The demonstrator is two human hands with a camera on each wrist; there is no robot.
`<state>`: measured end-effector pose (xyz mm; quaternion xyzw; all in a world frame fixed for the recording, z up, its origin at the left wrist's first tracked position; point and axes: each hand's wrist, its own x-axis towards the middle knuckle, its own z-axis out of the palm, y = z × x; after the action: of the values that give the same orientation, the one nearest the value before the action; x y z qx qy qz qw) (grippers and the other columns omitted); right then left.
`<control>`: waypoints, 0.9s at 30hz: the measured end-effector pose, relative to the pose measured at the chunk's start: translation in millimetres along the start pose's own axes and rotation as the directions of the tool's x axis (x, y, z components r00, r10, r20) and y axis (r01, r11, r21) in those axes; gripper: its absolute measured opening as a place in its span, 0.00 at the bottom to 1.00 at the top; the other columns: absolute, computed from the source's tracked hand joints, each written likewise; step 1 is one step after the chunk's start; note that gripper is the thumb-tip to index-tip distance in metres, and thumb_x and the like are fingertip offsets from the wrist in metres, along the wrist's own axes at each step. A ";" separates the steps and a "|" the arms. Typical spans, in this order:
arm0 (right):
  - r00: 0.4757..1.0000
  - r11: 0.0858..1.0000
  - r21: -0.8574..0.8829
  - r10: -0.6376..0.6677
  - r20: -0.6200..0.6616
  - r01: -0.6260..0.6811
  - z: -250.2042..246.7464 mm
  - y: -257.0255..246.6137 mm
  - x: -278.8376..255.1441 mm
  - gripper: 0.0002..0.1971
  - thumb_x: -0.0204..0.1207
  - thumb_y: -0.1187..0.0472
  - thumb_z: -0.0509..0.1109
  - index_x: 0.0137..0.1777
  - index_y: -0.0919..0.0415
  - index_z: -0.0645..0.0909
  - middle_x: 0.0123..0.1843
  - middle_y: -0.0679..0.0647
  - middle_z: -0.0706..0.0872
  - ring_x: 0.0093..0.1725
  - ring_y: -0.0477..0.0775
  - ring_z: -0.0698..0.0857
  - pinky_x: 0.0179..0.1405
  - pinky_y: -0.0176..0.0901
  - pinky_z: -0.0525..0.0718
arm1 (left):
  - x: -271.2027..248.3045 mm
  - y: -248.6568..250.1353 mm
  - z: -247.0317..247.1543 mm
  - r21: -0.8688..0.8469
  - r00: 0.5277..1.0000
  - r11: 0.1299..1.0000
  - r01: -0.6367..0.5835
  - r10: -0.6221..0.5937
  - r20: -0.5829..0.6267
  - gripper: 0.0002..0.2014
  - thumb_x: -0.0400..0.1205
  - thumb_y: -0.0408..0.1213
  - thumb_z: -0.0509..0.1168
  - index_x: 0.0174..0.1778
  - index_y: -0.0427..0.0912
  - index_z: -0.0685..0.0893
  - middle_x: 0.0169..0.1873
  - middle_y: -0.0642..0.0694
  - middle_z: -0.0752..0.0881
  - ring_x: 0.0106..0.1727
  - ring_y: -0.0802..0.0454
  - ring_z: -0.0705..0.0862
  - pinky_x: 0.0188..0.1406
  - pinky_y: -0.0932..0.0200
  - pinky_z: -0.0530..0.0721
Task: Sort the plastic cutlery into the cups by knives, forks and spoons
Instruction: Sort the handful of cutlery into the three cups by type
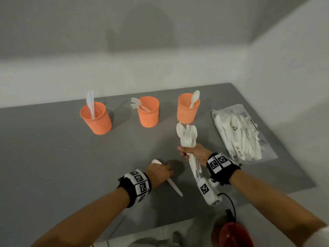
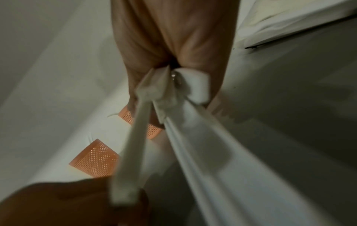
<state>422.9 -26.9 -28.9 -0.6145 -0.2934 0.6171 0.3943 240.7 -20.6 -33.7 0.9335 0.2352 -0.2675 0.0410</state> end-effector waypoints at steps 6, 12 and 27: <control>0.986 0.998 -0.005 0.066 0.152 -0.066 21.5 2.9 -2.4 0.04 0.76 0.62 0.70 0.41 0.59 0.79 0.30 0.51 0.83 0.23 0.42 0.77 0.23 0.32 0.78 | -36.8 -44.0 -14.2 -0.098 0.968 0.994 0.039 -0.062 -0.245 0.20 0.83 0.29 0.53 0.72 0.41 0.70 0.71 0.42 0.71 0.63 0.37 0.80 0.55 0.43 0.82; 0.910 1.000 0.028 -0.001 0.414 -0.011 71.0 -17.1 -1.2 0.07 0.74 0.61 0.71 0.49 0.62 0.80 0.36 0.52 0.89 0.34 0.47 0.84 0.28 0.32 0.80 | -61.6 -79.4 -11.9 0.016 0.744 0.999 -0.043 0.043 -0.667 0.14 0.71 0.38 0.53 0.49 0.48 0.80 0.41 0.48 0.88 0.28 0.50 0.87 0.10 0.63 0.78; 0.923 0.924 0.031 -0.383 0.035 0.382 130.4 -65.9 4.5 0.07 0.71 0.72 0.74 0.42 0.60 0.81 0.36 0.51 0.84 0.37 0.47 0.83 0.50 0.44 0.81 | -87.1 -72.5 -12.3 -0.904 0.333 0.202 -0.377 -0.881 -0.336 0.08 0.83 0.29 0.59 0.57 0.39 0.76 0.51 0.40 0.79 0.37 0.60 0.83 0.34 0.71 0.82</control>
<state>302.4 27.0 34.0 -0.5285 -0.4082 0.5440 0.5081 148.2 9.8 25.6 0.5918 0.5212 0.4758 0.3895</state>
